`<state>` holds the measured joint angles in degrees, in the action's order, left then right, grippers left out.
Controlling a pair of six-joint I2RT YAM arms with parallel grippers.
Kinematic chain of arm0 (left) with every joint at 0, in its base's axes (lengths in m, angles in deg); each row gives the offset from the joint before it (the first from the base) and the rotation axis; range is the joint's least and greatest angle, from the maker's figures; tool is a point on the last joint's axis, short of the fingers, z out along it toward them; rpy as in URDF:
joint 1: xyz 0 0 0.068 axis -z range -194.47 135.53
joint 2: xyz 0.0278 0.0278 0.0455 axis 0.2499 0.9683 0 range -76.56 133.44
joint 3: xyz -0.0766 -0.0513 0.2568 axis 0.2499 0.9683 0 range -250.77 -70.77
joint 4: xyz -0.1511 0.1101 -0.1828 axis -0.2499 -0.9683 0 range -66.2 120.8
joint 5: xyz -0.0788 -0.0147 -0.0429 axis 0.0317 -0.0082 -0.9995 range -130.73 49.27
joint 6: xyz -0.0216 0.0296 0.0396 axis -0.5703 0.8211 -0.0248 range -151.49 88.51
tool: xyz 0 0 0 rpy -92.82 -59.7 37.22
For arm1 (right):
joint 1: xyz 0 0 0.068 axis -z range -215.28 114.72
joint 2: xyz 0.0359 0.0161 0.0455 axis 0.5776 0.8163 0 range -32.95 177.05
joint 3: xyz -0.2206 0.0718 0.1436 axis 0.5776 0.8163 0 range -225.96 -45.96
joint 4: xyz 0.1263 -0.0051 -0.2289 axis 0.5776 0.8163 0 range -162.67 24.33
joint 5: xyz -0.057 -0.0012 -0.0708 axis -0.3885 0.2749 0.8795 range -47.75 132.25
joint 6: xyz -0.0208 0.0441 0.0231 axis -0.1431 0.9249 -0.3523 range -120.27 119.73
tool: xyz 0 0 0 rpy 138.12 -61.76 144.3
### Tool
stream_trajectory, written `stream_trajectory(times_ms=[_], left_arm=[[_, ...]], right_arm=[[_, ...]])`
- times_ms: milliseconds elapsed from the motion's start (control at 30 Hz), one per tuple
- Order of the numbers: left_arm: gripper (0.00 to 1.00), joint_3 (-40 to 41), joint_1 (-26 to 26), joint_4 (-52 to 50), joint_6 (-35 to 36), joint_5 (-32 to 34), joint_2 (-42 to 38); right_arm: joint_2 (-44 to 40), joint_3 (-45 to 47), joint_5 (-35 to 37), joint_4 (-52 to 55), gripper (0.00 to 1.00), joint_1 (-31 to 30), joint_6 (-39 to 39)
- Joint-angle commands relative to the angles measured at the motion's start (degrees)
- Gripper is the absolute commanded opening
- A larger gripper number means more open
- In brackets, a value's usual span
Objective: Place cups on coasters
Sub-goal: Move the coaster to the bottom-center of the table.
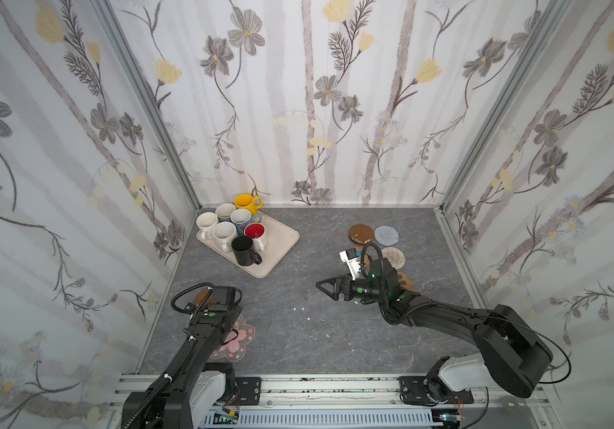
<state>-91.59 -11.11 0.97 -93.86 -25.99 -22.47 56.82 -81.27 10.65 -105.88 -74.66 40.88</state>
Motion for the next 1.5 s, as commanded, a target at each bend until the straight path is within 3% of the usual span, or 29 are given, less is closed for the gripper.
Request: stream_trajectory(times_ms=[0,367,700,933,1067,1233,1467], left_arm=[[1.0,1.77,1.91,1.3,-2.47,-1.78,-0.68],[1.0,1.75,15.18,5.35,-10.06,-2.61,3.78],[1.0,-3.82,28.45,6.09,-17.09,-1.92,6.95],[1.0,-11.27,36.29,10.76,-19.16,-1.54,16.64],[1.0,-16.53,37.48,14.52,-17.7,-2.78,21.77],[1.0,-22.39,37.18,14.71,-12.18,-3.08,21.37],[0.81,-14.58,33.29,14.05,-8.57,-8.33,12.05]], right_arm=[[-0.57,0.54,-1.45,-3.52,1.0,0.82,1.4],[-0.13,0.75,-1.53,-3.51,1.0,2.28,1.26],[1.15,0.76,-1.67,-3.46,1.0,3.83,1.15],[1.0,1.19,-2.06,-3.7,1.0,5.2,1.34],[1.27,3.74,-5.36,-9.99,1.0,7.69,5.61],[2.48,6.99,-6.69,-16.5,0.98,10.73,9.65],[-0.01,5.0,-4.39,-9.36,0.93,9.32,3.92]])
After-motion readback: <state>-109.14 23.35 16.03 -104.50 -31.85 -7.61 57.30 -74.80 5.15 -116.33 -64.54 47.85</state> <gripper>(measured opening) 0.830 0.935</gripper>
